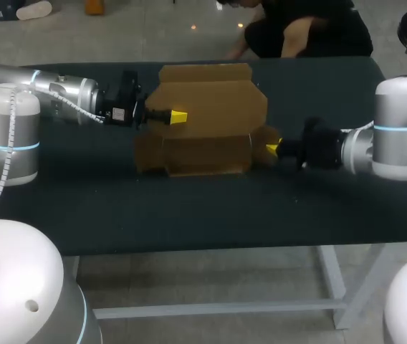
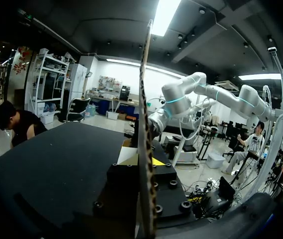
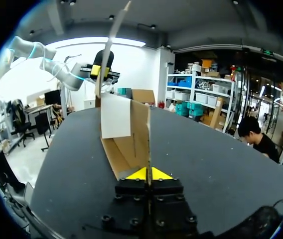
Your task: Assemble the packaging by folding the flat box into shape, placing the metal phone stand inside, and closing the box properly
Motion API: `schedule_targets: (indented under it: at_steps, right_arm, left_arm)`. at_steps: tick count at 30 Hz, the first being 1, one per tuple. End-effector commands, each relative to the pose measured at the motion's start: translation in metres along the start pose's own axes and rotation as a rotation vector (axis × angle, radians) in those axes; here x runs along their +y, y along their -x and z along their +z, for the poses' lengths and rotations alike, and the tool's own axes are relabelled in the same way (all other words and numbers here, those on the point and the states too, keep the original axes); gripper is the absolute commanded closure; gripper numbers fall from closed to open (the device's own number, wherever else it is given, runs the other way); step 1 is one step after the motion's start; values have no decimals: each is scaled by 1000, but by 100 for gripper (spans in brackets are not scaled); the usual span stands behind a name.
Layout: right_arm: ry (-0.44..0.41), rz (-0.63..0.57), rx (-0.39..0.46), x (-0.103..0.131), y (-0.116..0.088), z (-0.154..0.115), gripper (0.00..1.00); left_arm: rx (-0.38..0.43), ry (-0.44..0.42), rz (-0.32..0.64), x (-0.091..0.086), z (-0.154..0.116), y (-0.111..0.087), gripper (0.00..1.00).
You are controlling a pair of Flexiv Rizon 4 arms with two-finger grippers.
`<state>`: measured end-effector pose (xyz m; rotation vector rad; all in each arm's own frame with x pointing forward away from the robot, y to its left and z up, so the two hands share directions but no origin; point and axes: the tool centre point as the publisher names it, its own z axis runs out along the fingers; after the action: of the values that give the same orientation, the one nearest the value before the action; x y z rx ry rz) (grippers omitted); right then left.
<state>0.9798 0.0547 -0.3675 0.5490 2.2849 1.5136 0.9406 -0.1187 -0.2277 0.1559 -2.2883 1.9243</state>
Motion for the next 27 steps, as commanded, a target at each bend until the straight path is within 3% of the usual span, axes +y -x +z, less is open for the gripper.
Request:
schedule_targets:
  at_steps: [1, 19, 21, 27]
  right_arm:
    - [5, 1, -10, -1, -6, 1, 100]
    - [17, 36, -71, 3, -29, 1, 100]
    - [18, 42, -77, 4, -31, 2, 90]
    - [34, 57, -101, 5, -39, 4, 82]
  left_arm:
    - [1, 1, 0, 2, 0, 0, 100]
    - [1, 1, 0, 2, 0, 0, 100]
    - [1, 1, 0, 2, 0, 0, 100]
    - [1, 1, 0, 2, 0, 0, 100]
